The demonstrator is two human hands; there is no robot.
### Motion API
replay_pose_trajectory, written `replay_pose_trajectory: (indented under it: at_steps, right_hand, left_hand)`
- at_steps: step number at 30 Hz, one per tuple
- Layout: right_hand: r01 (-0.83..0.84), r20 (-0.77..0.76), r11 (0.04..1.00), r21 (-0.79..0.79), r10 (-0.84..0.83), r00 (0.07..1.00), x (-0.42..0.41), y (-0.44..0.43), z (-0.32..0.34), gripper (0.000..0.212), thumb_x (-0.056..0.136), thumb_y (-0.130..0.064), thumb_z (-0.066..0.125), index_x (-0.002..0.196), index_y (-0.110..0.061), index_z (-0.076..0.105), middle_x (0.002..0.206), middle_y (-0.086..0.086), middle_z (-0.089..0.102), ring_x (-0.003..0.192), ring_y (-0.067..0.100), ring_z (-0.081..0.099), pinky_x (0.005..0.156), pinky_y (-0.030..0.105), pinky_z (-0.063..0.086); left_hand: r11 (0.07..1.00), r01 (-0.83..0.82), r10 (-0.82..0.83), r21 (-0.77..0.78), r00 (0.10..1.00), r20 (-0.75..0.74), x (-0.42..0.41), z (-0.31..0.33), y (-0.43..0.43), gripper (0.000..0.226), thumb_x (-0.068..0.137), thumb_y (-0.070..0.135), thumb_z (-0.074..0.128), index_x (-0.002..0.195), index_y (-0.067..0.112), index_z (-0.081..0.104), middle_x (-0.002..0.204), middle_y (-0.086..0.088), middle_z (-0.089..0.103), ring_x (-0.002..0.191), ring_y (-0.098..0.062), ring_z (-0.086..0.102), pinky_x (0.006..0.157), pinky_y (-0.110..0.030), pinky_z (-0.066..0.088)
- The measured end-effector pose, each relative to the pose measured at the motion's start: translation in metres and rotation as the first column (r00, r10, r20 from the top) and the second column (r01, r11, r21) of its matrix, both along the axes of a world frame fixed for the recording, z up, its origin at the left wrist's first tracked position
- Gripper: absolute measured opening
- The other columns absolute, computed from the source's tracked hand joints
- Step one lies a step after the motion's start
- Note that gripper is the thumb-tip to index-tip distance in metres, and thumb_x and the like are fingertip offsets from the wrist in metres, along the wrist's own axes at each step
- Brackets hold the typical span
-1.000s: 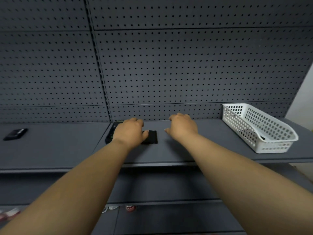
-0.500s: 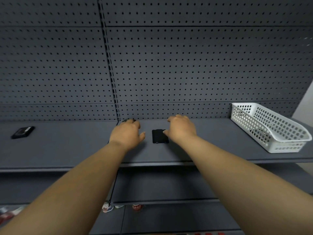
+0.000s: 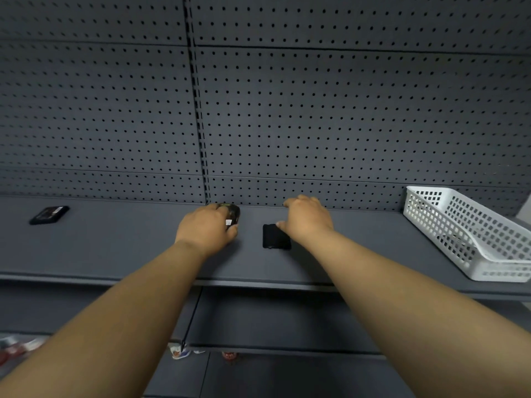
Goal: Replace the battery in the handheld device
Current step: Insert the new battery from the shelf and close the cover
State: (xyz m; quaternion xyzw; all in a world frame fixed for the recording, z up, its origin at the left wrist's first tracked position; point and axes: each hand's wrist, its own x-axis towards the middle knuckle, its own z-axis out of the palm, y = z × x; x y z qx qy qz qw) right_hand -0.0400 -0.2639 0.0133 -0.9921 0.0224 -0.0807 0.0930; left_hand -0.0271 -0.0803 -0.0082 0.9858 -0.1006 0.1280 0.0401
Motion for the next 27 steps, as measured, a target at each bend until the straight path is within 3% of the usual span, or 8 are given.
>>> replay_pose_trajectory:
  at_steps: [27]
  right_hand:
    - [0.084, 0.010, 0.996, 0.022, -0.085, 0.996, 0.050, 0.243, -0.013, 0.049, 0.088, -0.034, 0.059, 0.133, -0.017, 0.050, 0.136, 0.006, 0.049, 0.128, 0.027, 0.041, 0.102, 0.037, 0.038]
  left_hand:
    - [0.991, 0.112, -0.112, 0.077, 0.994, -0.006, 0.059, 0.011, 0.232, 0.043, 0.094, 0.041, 0.043, 0.125, 0.015, 0.053, 0.129, -0.006, 0.059, 0.113, -0.026, 0.057, 0.093, -0.036, 0.043]
